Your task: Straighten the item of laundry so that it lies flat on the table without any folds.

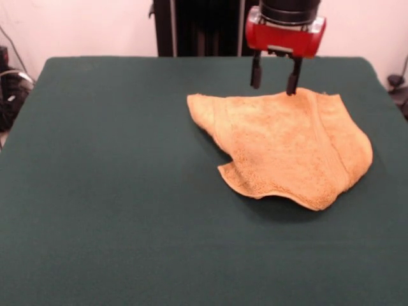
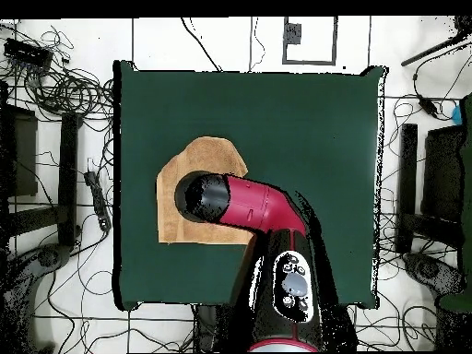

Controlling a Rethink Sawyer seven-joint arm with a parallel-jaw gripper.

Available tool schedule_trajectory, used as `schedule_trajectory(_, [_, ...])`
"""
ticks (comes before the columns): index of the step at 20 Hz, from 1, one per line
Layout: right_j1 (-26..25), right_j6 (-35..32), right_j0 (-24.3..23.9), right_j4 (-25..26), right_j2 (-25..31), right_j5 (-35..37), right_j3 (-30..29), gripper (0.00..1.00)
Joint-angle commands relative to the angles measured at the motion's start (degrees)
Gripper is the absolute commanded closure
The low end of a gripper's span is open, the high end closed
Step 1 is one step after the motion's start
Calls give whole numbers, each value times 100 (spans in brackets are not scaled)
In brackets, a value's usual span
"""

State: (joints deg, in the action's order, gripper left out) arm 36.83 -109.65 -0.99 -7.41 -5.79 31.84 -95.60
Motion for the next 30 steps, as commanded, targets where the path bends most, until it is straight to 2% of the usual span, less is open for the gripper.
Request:
schedule_trajectory(1, [-221,-153,-12,317,669,-456,52,0])
schedule_trajectory(30, [-365,233,-604,1136,1349,-643,737,0])
